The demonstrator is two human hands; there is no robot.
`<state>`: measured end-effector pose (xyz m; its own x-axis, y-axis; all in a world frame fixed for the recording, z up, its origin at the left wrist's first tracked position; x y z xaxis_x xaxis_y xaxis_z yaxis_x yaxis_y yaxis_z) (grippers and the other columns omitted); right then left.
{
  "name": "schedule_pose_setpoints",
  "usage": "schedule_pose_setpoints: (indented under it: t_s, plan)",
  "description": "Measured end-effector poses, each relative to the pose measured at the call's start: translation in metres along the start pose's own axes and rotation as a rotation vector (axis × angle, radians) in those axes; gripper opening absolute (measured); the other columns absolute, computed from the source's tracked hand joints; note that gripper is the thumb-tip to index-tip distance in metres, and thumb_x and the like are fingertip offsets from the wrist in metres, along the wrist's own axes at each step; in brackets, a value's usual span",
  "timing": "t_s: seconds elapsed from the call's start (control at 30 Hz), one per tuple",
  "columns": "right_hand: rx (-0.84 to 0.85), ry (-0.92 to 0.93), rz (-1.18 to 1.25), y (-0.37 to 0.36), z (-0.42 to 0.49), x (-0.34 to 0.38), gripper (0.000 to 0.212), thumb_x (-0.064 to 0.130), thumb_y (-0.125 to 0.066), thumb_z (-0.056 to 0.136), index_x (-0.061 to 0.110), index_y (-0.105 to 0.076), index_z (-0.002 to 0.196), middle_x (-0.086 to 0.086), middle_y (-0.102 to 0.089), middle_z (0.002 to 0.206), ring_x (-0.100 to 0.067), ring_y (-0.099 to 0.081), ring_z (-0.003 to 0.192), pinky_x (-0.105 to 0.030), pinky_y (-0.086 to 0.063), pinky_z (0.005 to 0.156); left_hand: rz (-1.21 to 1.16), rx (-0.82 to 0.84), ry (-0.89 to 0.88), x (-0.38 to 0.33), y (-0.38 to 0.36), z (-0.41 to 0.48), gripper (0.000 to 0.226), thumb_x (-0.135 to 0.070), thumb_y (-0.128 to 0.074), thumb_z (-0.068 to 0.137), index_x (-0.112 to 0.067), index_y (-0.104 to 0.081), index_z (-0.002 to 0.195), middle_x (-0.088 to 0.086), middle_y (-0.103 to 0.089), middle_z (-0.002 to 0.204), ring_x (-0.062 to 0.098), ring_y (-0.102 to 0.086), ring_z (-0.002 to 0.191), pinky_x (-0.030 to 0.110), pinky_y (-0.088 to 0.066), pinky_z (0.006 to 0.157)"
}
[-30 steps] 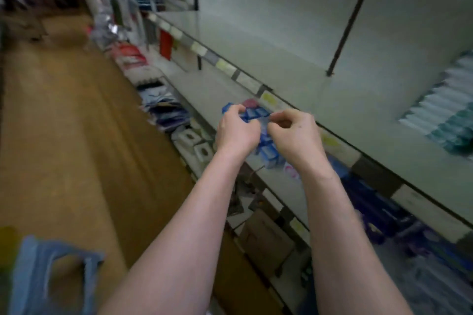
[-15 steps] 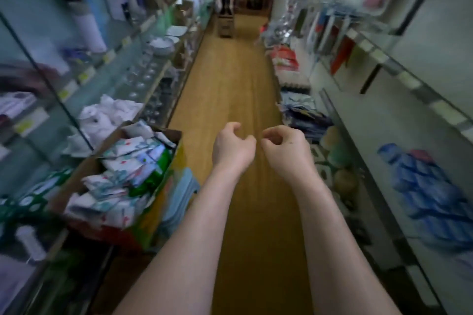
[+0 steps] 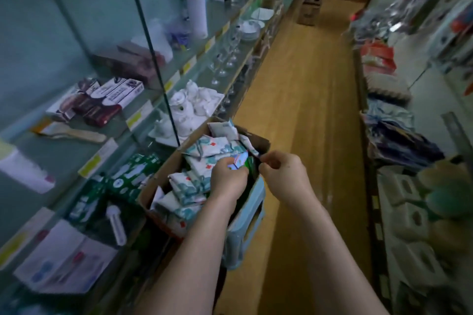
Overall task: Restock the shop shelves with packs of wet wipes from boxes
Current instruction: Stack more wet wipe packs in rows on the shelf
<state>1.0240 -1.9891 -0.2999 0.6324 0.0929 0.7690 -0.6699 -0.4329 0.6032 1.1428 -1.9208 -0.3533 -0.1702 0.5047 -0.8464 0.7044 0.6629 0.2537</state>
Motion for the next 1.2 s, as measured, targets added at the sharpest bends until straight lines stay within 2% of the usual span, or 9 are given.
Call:
schedule_pose_setpoints:
  t_s: [0.17,0.37,0.47,0.6,0.73,0.8,0.87,1.07,1.2]
  plan:
    - [0.123,-0.042,-0.020,-0.036,0.049,-0.009,0.027,0.016,-0.054,0.091,0.015,-0.066,0.116,-0.004,-0.066,0.106,-0.018,-0.057,0.088,-0.024,-0.038,0.069,-0.068,-0.026,0.154,0.024,0.004,0.045,0.042,-0.016,-0.059,0.090,-0.017,-0.051,0.132,0.008,-0.059,0.118,0.026,-0.061,0.097,0.033,-0.050,0.074]
    - [0.233,-0.074,-0.008,-0.073,0.131,-0.027,0.031,0.016,-0.049,0.095,0.017,-0.059,0.124,-0.002,-0.061,0.102,-0.017,-0.052,0.062,-0.026,-0.039,0.055,-0.043,-0.131,0.201,0.020,-0.001,0.115,0.031,-0.012,-0.054,0.093,-0.018,-0.051,0.123,-0.001,-0.053,0.082,0.013,-0.051,0.064,0.026,-0.045,0.057]
    - [0.260,-0.124,-0.006,-0.084,0.174,-0.045,0.036,0.015,-0.050,0.093,0.015,-0.056,0.128,-0.006,-0.063,0.108,-0.023,-0.058,0.076,-0.032,-0.045,0.066,-0.034,-0.139,0.239,0.017,-0.021,0.156,0.037,-0.016,-0.057,0.090,-0.019,-0.052,0.126,0.007,-0.060,0.104,0.015,-0.054,0.071,0.029,-0.047,0.068]
    - [0.327,-0.174,-0.040,-0.104,0.224,-0.065,0.042,0.015,-0.053,0.094,0.013,-0.048,0.135,-0.009,-0.059,0.118,-0.026,-0.061,0.088,-0.038,-0.050,0.077,-0.039,-0.128,0.276,0.018,-0.053,0.208,0.051,-0.017,-0.061,0.084,-0.018,-0.049,0.134,0.010,-0.056,0.128,0.027,-0.059,0.106,0.039,-0.052,0.092]
    - [0.378,-0.230,-0.141,-0.128,0.262,-0.087,0.049,0.020,-0.053,0.093,0.017,-0.042,0.141,-0.010,-0.051,0.132,-0.032,-0.058,0.108,-0.043,-0.050,0.088,-0.105,-0.116,0.372,0.025,-0.068,0.248,0.057,-0.027,-0.063,0.084,-0.019,-0.044,0.138,0.009,-0.055,0.130,0.029,-0.058,0.111,0.038,-0.055,0.078]
    - [0.395,-0.256,-0.170,-0.140,0.276,-0.097,0.050,0.021,-0.054,0.091,0.017,-0.043,0.139,-0.012,-0.053,0.127,-0.035,-0.056,0.110,-0.049,-0.050,0.091,-0.174,-0.113,0.406,0.026,-0.072,0.264,0.060,-0.034,-0.063,0.085,-0.019,-0.040,0.139,0.008,-0.053,0.127,0.027,-0.059,0.106,0.028,-0.050,0.057]
    - [0.401,-0.257,-0.194,-0.149,0.288,-0.105,0.042,0.019,-0.055,0.090,0.013,-0.049,0.131,-0.012,-0.053,0.124,-0.035,-0.054,0.111,-0.047,-0.050,0.090,-0.214,-0.139,0.419,0.023,-0.073,0.280,0.063,-0.044,-0.062,0.084,-0.018,-0.040,0.137,0.009,-0.055,0.122,0.024,-0.061,0.095,0.026,-0.047,0.053]
    - [0.458,-0.225,-0.265,-0.175,0.310,-0.122,0.036,0.017,-0.053,0.090,0.010,-0.049,0.125,-0.014,-0.054,0.122,-0.035,-0.053,0.112,-0.041,-0.047,0.085,-0.182,-0.101,0.595,0.023,-0.078,0.318,0.080,-0.068,-0.052,0.079,-0.010,-0.041,0.133,0.012,-0.062,0.103,0.024,-0.063,0.081,0.039,-0.053,0.069]
    - [0.458,-0.225,-0.267,-0.185,0.321,-0.128,0.032,0.021,-0.051,0.091,0.008,-0.051,0.121,-0.015,-0.056,0.122,-0.036,-0.052,0.114,-0.044,-0.046,0.092,-0.102,-0.004,0.675,0.028,-0.081,0.329,0.059,-0.061,-0.050,0.086,-0.002,-0.053,0.094,0.014,-0.067,0.089,0.025,-0.067,0.085,0.040,-0.055,0.078]
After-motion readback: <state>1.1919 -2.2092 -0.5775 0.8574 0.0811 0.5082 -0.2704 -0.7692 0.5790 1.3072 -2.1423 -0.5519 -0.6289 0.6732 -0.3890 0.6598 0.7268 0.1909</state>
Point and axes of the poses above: each hand's wrist, its own z-axis towards the middle knuckle, its own y-axis out of the back of the hand, x = y × z, the point moved 7 cm from there along z, towards the middle knuckle
